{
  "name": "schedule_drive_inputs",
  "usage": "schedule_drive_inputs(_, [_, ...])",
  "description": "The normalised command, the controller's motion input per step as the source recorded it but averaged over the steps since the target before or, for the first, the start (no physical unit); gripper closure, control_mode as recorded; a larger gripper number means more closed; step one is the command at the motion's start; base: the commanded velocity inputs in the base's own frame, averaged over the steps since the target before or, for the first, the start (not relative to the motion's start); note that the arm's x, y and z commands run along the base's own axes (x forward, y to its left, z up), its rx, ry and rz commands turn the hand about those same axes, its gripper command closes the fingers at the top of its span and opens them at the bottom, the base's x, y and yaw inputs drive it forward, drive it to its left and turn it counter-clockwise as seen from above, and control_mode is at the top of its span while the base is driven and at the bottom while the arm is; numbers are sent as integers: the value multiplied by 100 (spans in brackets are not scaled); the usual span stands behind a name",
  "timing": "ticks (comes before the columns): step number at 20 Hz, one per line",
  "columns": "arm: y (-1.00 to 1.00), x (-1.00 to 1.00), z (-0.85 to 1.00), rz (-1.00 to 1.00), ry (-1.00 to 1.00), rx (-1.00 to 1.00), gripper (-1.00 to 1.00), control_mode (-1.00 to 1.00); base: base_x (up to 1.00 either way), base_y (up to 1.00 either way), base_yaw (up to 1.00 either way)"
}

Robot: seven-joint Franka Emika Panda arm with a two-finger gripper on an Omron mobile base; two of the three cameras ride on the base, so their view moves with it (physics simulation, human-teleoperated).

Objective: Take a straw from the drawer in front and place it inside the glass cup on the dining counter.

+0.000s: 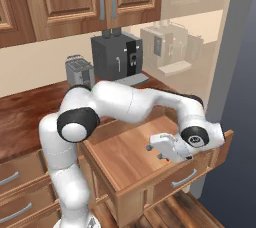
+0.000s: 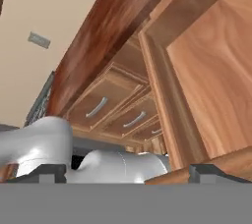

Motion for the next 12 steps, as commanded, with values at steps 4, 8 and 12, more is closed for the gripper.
schedule_drive_inputs(4, [56,39,0,21,-28,-21,-100,-100,0,0,0])
schedule_drive_inputs(8, [45,53,-12,14,-8,-28,-100,-100,0,0,0])
schedule_drive_inputs(12, [1,86,-32,6,1,-29,-100,-100,0,0,0])
